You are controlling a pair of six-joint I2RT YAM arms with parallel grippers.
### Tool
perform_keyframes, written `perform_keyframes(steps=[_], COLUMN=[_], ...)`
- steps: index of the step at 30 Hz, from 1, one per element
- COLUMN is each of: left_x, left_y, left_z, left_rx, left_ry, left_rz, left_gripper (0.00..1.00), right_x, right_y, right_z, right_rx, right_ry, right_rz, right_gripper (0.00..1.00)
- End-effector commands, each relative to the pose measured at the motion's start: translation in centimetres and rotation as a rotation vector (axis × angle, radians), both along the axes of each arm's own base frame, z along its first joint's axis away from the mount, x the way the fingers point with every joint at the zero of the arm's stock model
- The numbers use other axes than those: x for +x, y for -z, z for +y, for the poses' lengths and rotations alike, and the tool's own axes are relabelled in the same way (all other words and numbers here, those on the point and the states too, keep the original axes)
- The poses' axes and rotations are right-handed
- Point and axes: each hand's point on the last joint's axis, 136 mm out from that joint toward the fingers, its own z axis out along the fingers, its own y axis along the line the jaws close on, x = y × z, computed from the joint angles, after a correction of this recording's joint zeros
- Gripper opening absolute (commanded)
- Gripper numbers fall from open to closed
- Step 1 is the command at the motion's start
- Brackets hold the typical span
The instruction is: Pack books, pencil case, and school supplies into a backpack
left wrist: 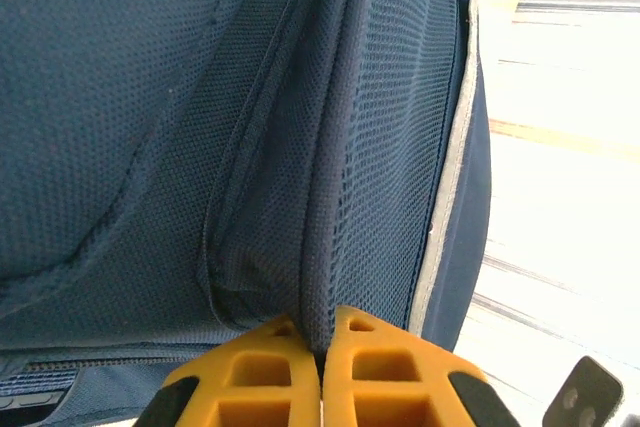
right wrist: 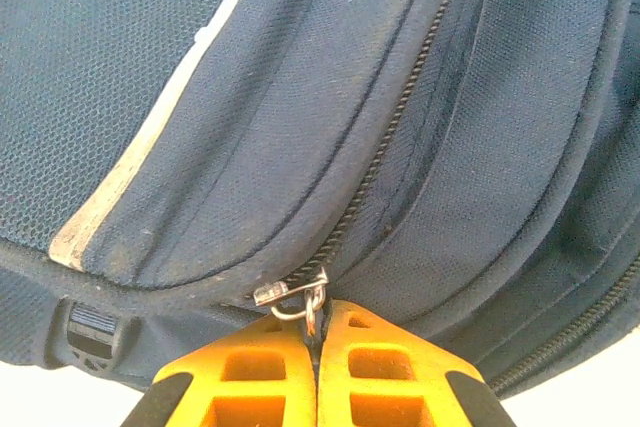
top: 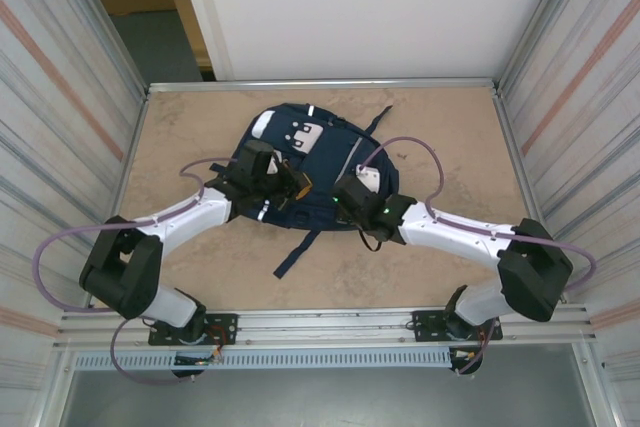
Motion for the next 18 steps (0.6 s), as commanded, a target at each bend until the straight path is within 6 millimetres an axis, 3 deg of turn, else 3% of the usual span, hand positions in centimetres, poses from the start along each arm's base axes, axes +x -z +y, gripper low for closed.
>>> perform_keyframes(steps=[1,5,8,14,18], left_x=[3.0,2.9,2.7,2.3,2.8], left_y=[-0.5,-0.2,-0.1,0.4,0.8], left_z=[3.1,3.4,3.2,3.8,5.4], left_rx=[0.055,0.081,0.067,0.090,0.109], left_ry=[-0.075,-0.066,-0.056,-0.043,-0.038], left_rz=[-0.073,-0.072,-0.065,-0.065,-0.058], left_gripper=[0.03,0.03,0.03,0.03,0.04], right_x=[-0.6,-0.8,-1.1,0.3,1.0], right_y=[1.6,-0.2,-1.9,-1.4,-0.7], right_z=[-4.7,-0.2,1.7,-0.2,-1.9], right_rx=[-0.121,0.035,0.072,0.043,0.000], right_ry=[-0.027,-0.296,-0.412,-0.378,-0.373], right_rz=[0.056,0.050,0.033,0.030,0.021], right_gripper=[0.00,0.00,0.00,0.00,0.00])
